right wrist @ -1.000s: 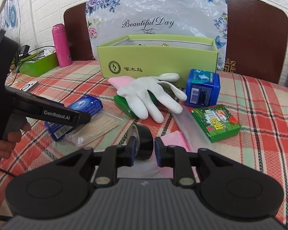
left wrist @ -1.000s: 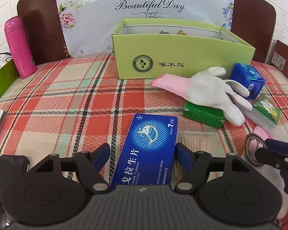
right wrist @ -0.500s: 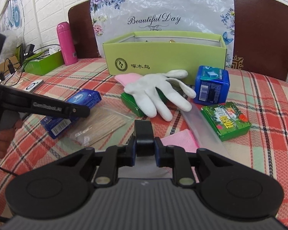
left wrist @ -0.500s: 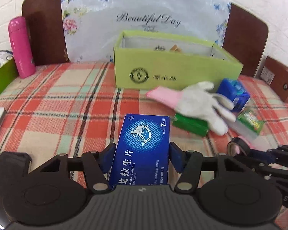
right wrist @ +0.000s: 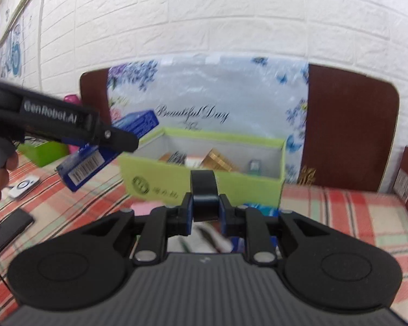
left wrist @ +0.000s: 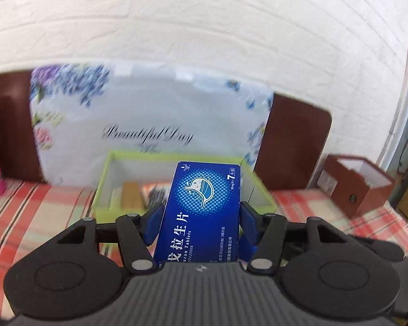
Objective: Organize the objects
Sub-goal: 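Carry blue box and black tape into the lime-green box and release both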
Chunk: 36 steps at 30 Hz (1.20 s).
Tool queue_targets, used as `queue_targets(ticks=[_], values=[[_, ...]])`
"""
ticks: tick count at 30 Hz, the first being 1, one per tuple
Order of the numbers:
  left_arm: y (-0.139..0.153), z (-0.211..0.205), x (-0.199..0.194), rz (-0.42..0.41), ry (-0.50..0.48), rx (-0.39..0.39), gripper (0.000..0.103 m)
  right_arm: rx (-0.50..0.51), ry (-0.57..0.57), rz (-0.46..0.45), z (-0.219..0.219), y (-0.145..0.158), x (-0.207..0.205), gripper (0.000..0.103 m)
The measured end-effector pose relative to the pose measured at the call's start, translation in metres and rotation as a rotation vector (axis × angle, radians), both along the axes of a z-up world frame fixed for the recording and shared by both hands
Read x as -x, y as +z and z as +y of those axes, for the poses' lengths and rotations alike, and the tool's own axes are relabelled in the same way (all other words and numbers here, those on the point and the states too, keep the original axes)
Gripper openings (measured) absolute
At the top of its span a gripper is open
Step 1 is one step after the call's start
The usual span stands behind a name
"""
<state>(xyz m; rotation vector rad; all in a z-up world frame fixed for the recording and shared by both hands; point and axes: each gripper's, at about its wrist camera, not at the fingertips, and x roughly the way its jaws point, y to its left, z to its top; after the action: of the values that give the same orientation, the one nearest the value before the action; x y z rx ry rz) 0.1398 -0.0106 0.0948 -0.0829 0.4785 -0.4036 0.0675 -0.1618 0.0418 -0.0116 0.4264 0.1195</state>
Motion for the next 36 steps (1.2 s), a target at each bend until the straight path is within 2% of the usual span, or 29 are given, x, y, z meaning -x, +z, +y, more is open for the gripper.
queue_targets(ticks=[3, 6, 13, 14, 15, 16, 17, 19, 20, 24, 28, 31, 36], values=[[0.009, -0.017, -0.027, -0.022, -0.003, 0.018, 0.062, 0.014, -0.041, -0.027, -0.010, 0.008, -0.023, 0.018], [0.008, -0.034, -0.059, -0.007, 0.007, 0.027, 0.062, 0.030, -0.080, -0.050, -0.021, 0.013, -0.050, 0.018], [-0.024, -0.053, -0.121, 0.033, 0.026, 0.017, 0.063, 0.076, -0.131, -0.067, -0.025, -0.003, -0.110, 0.018], [-0.032, -0.052, -0.127, 0.031, 0.019, 0.018, 0.065, 0.091, -0.134, -0.064, -0.023, -0.010, -0.118, 0.020], [-0.040, -0.051, -0.131, 0.045, 0.010, 0.005, 0.075, 0.108, -0.128, -0.063, -0.022, -0.016, -0.124, 0.035], [-0.047, -0.050, -0.132, 0.067, 0.018, -0.019, 0.079, 0.142, -0.128, -0.058, -0.019, -0.025, -0.129, 0.048], [-0.053, -0.048, -0.131, 0.080, 0.038, -0.043, 0.079, 0.173, -0.144, -0.053, -0.017, -0.031, -0.130, 0.066], [-0.062, -0.042, -0.127, 0.080, 0.087, -0.080, 0.080, 0.238, -0.172, -0.065, -0.011, -0.043, -0.124, 0.069], [-0.064, -0.039, -0.124, 0.076, 0.101, -0.088, 0.080, 0.255, -0.180, -0.067, -0.009, -0.046, -0.120, 0.074], [-0.059, -0.032, -0.106, 0.069, 0.136, -0.096, 0.080, 0.245, -0.234, -0.115, -0.004, -0.047, -0.094, 0.094], [-0.045, -0.036, -0.085, 0.107, 0.173, -0.140, 0.080, 0.234, -0.215, -0.095, -0.002, -0.033, -0.078, 0.098], [-0.037, -0.038, -0.063, 0.093, 0.178, -0.142, 0.080, 0.226, -0.225, -0.101, -0.005, -0.021, -0.062, 0.102], [-0.031, -0.040, -0.030, 0.077, 0.174, -0.157, 0.080, 0.156, -0.217, -0.089, -0.017, -0.007, -0.026, 0.103]])
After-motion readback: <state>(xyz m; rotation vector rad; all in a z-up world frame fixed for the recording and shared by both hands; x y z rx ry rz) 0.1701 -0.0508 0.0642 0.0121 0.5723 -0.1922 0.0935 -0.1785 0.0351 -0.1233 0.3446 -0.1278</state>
